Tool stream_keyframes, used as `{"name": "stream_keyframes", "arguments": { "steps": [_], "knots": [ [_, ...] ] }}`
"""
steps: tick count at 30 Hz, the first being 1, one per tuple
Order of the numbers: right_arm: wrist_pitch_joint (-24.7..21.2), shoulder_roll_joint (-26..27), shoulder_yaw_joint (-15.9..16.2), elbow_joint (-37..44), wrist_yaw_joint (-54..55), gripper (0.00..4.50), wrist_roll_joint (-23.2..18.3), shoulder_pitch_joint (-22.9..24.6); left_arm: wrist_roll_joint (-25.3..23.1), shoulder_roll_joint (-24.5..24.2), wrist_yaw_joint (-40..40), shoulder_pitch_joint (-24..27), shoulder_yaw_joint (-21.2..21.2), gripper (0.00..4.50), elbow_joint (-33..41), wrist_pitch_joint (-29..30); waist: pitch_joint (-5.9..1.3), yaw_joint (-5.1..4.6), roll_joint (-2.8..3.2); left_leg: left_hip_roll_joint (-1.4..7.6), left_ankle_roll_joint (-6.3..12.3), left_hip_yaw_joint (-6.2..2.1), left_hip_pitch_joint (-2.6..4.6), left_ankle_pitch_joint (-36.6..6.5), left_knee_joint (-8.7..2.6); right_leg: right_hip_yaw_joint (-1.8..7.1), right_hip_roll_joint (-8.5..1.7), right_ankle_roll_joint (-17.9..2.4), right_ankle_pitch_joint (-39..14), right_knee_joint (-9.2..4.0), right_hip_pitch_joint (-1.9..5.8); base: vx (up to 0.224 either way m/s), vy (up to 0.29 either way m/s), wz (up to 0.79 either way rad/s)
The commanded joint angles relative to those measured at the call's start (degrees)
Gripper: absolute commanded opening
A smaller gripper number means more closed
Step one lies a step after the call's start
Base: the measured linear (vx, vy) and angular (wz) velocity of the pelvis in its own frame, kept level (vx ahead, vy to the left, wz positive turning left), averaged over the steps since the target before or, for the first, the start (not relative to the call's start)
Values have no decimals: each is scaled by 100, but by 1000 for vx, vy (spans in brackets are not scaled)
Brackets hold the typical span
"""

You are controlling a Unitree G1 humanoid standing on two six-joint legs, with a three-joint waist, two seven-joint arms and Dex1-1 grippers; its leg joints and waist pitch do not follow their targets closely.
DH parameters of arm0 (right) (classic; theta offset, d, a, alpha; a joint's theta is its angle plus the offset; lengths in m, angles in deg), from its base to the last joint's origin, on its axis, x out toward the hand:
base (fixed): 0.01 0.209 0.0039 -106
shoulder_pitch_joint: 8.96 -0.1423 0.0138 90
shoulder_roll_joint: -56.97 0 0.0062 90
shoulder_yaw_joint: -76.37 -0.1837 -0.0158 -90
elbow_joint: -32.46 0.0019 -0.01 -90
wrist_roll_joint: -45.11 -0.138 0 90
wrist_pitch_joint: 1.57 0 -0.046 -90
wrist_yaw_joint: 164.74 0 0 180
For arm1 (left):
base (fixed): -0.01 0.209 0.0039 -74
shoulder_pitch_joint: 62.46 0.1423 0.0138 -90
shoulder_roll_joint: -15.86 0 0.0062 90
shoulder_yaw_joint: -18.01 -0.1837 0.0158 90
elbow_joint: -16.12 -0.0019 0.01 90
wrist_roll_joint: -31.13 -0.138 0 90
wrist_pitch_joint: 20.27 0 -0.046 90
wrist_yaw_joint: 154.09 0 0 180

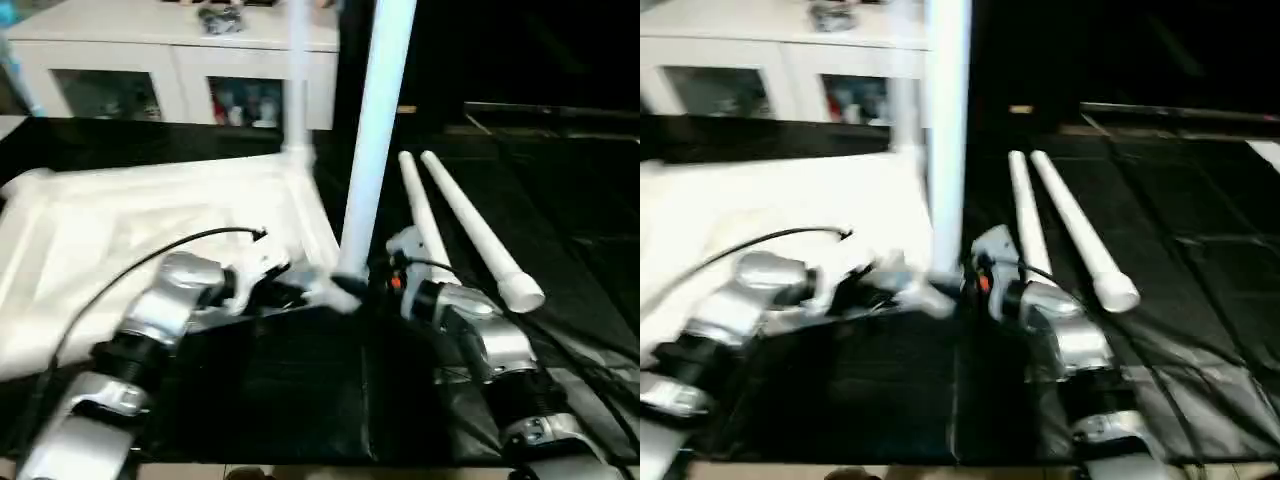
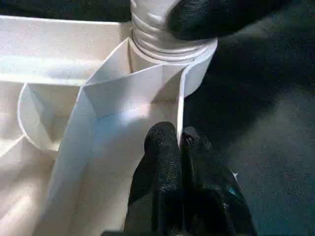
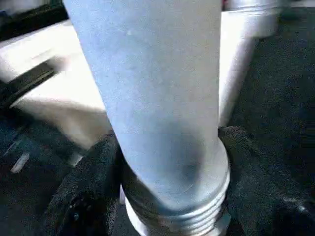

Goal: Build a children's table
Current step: Rotate leg to tighten

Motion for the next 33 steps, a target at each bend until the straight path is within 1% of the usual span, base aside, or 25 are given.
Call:
{"name": "stream_keyframes", "arguments": {
  "steps": [1,3,4,5,7,8,10,11,13,14,15,17,18,19,21,22,23,25,26,27,28,29,30,31,33],
  "knots": [
    [-239,732,360,-313,395,267,-70,-145,140,561,-815,-277,154,0,422,298,-383,-16,59,332,-106,-166,49,-1185,-443,384,-649,-1031,-1418,-530,253,0,0,0],
    [-232,822,349,-452,655,267,30,-246,71,687,-926,-253,97,0,526,358,-390,-48,43,334,-54,-158,45,-1075,-438,386,-631,-1033,-1214,-519,259,0,0,0],
    [-212,879,323,-552,872,267,100,-317,2,760,-974,-229,34,0,614,371,-400,-58,66,336,-17,-160,31,-958,-432,385,-622,-1053,-972,-495,268,0,0,0],
    [-204,917,293,-625,1028,267,142,-366,-44,804,-1003,-209,-9,0,677,372,-396,-89,50,336,10,-159,26,-916,-437,381,-610,-1088,-804,-477,269,0,0,0],
    [-186,945,156,-678,1215,267,138,-394,-91,808,-1057,-191,-34,0,772,424,-416,-105,61,334,44,-153,26,-841,-424,380,-611,-1120,-590,-453,284,0,0,0],
    [-175,926,108,-680,1240,301,128,-388,-94,787,-1061,-197,-29,0,771,429,-411,-111,58,328,91,-149,19,-799,-421,377,-603,-1133,-462,-449,284,0,0,0],
    [-119,876,87,-704,1259,336,198,-380,-94,733,-1104,-203,-12,0,773,495,-405,-116,72,331,115,-146,26,-832,-424,373,-601,-1144,-429,-455,283,0,0,0],
    [-61,849,118,-704,1245,336,259,-366,-104,681,-1096,-187,-22,0,783,504,-395,-114,97,332,98,-150,27,-936,-431,374,-612,-1134,-546,-469,283,0,0,0],
    [24,774,154,-641,1181,350,314,-308,-118,556,-1022,-156,-33,0,759,447,-382,-118,82,329,51,-149,38,-1099,-442,377,-614,-1091,-798,-505,280,0,0,0],
    [62,721,175,-601,1145,361,326,-277,-120,502,-987,-141,-34,0,750,408,-378,-115,102,337,25,-155,41,-1160,-451,381,-620,-1065,-892,-518,278,0,0,0],
    [156,625,235,-526,1045,361,370,-228,-112,445,-922,-131,-29,0,719,354,-382,-121,96,342,16,-156,42,-1167,-452,383,-619,-1061,-887,-512,281,0,0,0],
    [214,501,289,-421,888,383,391,-167,-132,376,-869,-125,-24,0,677,291,-391,-116,99,339,25,-154,38,-1123,-446,381,-608,-1060,-738,-494,287,0,0,0],
    [323,282,349,-232,550,394,389,-62,-133,272,-754,-123,-15,0,586,141,-391,-113,94,342,57,-153,32,-1063,-446,381,-601,-1077,-602,-483,289,0,0,0],
    [376,147,366,-111,337,394,368,3,-118,211,-666,-123,-12,0,524,22,-396,-102,94,339,83,-155,34,-1042,-438,378,-602,-1077,-545,-481,296,0,0,0],
    [468,-206,396,138,-258,421,278,120,-19,79,-356,-105,-1,0,403,-334,-401,-85,44,320,191,-142,11,-903,-419,376,-605,-1082,-379,-477,325,0,0,0],
    [513,-419,385,220,-560,425,240,148,38,-11,-125,-82,-22,0,354,-600,-411,-72,58,324,259,-144,6,-834,-406,373,-607,-1090,-290,-459,327,0,0,0],
    [522,-491,374,239,-658,425,225,150,55,-44,-43,-73,-36,0,343,-683,-414,-64,28,322,318,-140,-10,-750,-397,369,-608,-1093,-226,-444,335,0,0,0],
    [505,-902,344,290,-1147,445,182,87,163,-236,456,-27,-115,0,370,-920,-416,-55,38,330,366,-136,-2,-690,-385,358,-605,-1152,-206,-440,312,0,0,0],
    [505,-902,344,290,-1147,445,182,87,163,-236,456,-27,-115,0,370,-920,-423,-28,46,344,379,-125,4,-670,-375,358,-606,-1183,-217,-437,304,0,0,0],
    [496,-1180,420,344,-1595,445,158,49,187,-367,750,-31,-194,0,372,-1020,-419,-15,65,345,388,-117,7,-674,-368,357,-595,-1200,-213,-433,293,0,0,0],
    [470,-1311,456,406,-1862,445,96,32,199,-435,903,-42,-236,0,360,-1068,-432,40,87,350,415,-114,8,-633,-349,354,-585,-1198,-168,-420,296,0,0,0],
    [450,-1389,476,448,-2026,445,50,22,210,-477,997,-50,-260,0,350,-1099,-445,85,73,365,449,-110,12,-569,-337,357,-575,-1209,-4,-394,279,0,0,0],
    [394,-1540,547,560,-2372,445,-23,20,208,-551,1187,-62,-318,0,306,-1198,-456,101,75,360,496,-114,-4,-504,-321,345,-566,-1245,177,-362,276,0,0,0],
    [349,-1647,616,639,-2636,445,-64,19,200,-614,1341,-63,-372,0,277,-1284,-454,106,73,370,512,-116,-17,-503,-322,342,-574,-1256,213,-352,276,0,0,0],
    [288,-1856,769,773,-3192,445,-120,7,175,-754,1693,-64,-498,0,191,-1501,-440,120,72,372,523,-120,-21,-631,-324,326,-573,-1260,77,-375,267,0,0,0]
  ]
}}
